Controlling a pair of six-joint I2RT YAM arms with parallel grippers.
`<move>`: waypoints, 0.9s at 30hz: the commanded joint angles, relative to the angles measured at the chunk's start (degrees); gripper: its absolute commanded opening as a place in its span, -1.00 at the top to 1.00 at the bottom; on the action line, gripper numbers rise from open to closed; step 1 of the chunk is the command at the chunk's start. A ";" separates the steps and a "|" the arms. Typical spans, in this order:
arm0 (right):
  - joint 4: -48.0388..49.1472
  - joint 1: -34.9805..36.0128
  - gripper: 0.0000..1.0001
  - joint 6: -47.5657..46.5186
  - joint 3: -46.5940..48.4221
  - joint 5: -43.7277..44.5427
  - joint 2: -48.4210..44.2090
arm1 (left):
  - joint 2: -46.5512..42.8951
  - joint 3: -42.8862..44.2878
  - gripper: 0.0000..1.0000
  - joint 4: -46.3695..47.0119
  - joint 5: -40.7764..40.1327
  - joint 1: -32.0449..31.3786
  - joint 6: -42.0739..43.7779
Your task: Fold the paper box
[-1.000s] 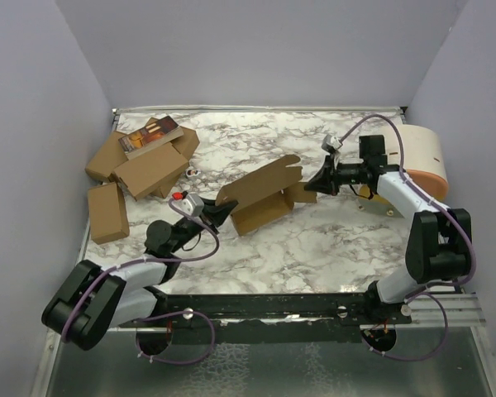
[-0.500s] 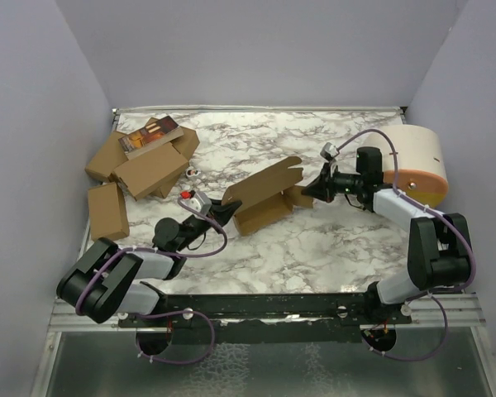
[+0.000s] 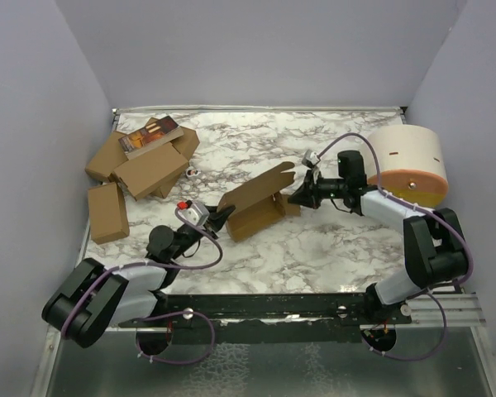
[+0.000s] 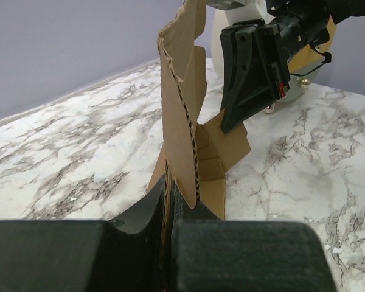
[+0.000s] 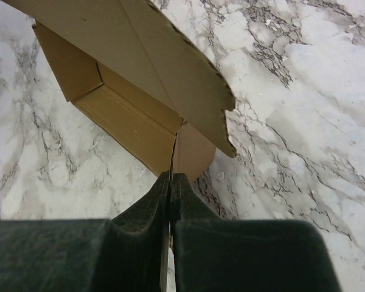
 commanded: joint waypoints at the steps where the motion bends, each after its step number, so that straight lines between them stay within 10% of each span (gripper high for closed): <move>1: 4.88 2.42 0.97 1.84 1.45 4.20 1.00 | -5.02 -1.94 1.00 -5.56 -4.46 -0.13 4.24; 12: 6.35 2.82 0.90 3.97 1.13 -0.09 6.12 | -5.94 -2.95 1.00 -8.15 -3.37 -0.39 7.55; 27: 3.72 2.76 0.06 4.21 4.04 -9.45 9.70 | -8.07 -3.30 1.00 -10.12 -2.29 -0.58 9.39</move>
